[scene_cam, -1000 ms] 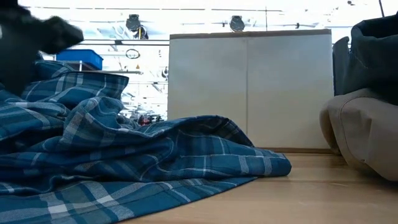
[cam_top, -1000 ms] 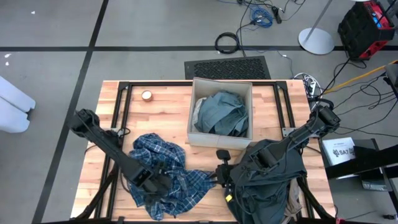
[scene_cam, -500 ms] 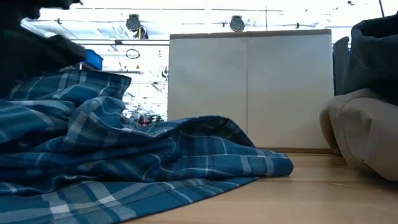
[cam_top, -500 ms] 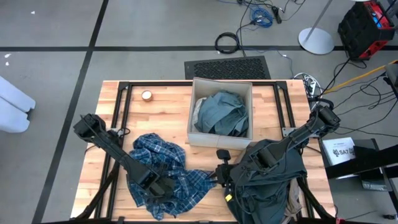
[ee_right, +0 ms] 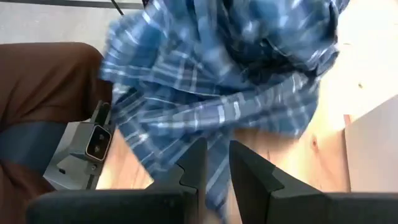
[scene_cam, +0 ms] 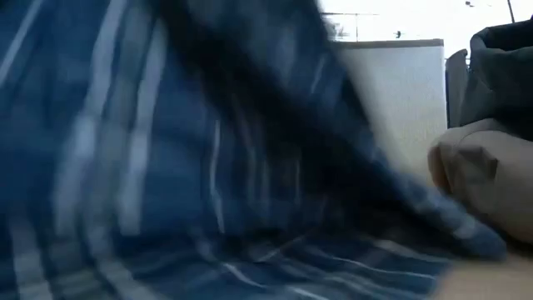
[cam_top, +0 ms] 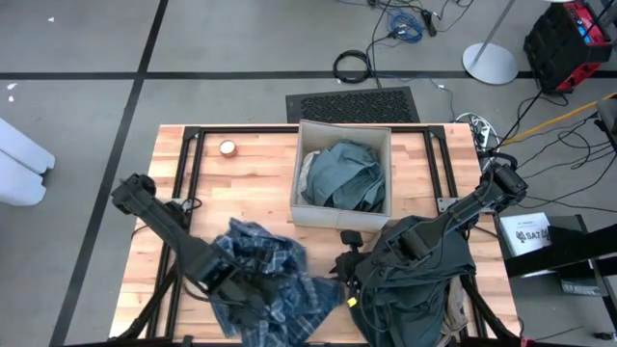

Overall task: Sort clothes
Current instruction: Put the blue plaid shirt into the laundry organizer

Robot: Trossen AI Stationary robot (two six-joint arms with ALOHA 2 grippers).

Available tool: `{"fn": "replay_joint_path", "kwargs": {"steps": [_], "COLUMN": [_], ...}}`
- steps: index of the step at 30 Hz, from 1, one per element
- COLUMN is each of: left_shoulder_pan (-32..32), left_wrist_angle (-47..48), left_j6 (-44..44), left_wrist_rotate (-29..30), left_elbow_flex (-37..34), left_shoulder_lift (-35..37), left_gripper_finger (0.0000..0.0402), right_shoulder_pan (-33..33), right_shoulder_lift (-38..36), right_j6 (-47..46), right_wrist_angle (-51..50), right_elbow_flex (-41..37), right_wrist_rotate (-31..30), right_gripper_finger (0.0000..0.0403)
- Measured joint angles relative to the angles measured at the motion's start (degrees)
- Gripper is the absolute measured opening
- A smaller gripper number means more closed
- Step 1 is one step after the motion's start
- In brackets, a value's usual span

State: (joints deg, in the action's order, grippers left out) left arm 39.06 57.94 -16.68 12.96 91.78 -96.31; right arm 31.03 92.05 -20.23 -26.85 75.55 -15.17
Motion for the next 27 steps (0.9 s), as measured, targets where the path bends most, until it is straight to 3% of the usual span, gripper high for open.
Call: {"fn": "replay_joint_path", "kwargs": {"steps": [5, 10, 13, 19, 27], "left_shoulder_pan": [1.1, 1.2, 0.8, 0.7, 0.7], "left_wrist_angle": [4.7, 10.4, 14.4, 16.1, 15.9], "left_j6": [2.0, 2.0, 1.9, 1.1, 1.0], "left_wrist_rotate": [3.7, 7.4, 8.5, 8.5, 13.1], "left_elbow_flex": [10.1, 14.7, 15.1, 15.1, 15.1], "left_shoulder_lift": [2.0, 3.8, 5.1, 7.3, 10.5], "left_gripper_finger": [0.0003, 0.0002, 0.0002, 0.0002, 0.0002], "right_shoulder_pan": [0.7, 2.3, 4.0, 6.6, 5.7], "right_shoulder_lift": [0.5, 0.6, 0.6, 1.1, 7.0], "right_j6": [2.7, 7.8, 11.0, 13.2, 14.8], "right_wrist_angle": [4.1, 8.2, 10.1, 9.5, 12.9], "right_elbow_flex": [0.0, 0.0, 0.0, 0.0, 0.0], "right_wrist_rotate": [-0.2, -0.9, -4.0, -15.9, -16.4], "right_gripper_finger": [0.0054, 0.0054, 0.0054, 0.0054, 0.0055]}}
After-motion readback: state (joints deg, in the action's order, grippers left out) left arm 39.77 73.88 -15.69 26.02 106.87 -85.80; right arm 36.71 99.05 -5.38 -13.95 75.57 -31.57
